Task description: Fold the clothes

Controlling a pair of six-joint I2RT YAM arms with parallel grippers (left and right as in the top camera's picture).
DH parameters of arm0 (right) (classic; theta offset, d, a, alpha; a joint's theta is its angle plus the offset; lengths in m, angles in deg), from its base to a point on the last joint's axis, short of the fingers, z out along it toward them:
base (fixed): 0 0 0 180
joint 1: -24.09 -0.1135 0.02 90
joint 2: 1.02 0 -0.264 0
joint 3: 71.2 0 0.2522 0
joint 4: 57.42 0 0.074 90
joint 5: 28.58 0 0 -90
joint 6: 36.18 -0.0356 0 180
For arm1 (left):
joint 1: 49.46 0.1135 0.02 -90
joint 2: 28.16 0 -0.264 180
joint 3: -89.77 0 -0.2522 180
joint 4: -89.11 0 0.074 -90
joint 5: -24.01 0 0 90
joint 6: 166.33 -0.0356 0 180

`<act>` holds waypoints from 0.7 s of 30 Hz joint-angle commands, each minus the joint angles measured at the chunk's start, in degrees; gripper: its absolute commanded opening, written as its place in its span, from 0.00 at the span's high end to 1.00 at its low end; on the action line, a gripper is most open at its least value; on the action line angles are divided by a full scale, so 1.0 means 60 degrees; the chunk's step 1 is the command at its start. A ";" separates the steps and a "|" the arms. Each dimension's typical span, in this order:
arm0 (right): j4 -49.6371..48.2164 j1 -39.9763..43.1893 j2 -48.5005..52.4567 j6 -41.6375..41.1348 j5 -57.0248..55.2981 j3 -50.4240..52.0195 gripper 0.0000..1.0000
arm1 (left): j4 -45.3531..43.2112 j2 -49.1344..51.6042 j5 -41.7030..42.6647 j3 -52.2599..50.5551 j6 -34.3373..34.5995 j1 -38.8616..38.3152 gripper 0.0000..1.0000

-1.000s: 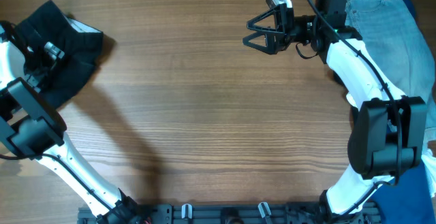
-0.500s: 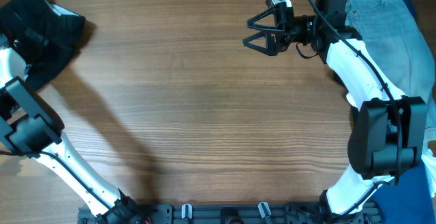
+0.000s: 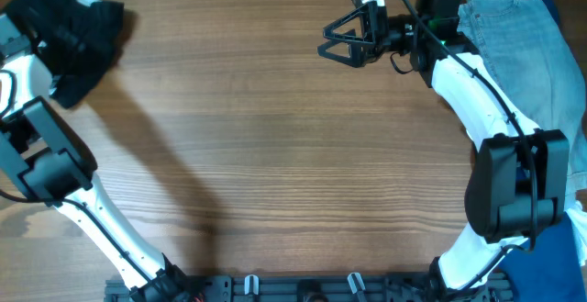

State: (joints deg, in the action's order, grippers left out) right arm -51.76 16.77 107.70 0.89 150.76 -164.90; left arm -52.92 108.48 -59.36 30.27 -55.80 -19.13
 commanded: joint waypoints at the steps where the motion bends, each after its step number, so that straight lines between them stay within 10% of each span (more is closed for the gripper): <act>1: -0.0153 -0.0004 -0.0175 -0.0215 0.0550 0.0091 0.00 | 0.0142 -0.1351 0.0812 -0.0106 0.0157 -0.0477 0.00; 15: -0.0477 0.0007 -0.0175 -0.0073 -0.2160 0.0091 0.00 | 0.0379 -0.4492 0.2455 -0.0106 0.1122 -0.0539 0.00; 21: -0.0466 0.0135 -0.0175 0.2382 -0.3949 0.0091 0.00 | 0.0765 -0.6502 0.3111 -0.0106 0.1147 -0.0539 0.00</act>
State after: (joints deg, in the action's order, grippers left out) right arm -54.42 16.86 107.70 5.39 134.85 -164.90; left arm -49.25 77.42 -44.30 29.59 -50.16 -22.61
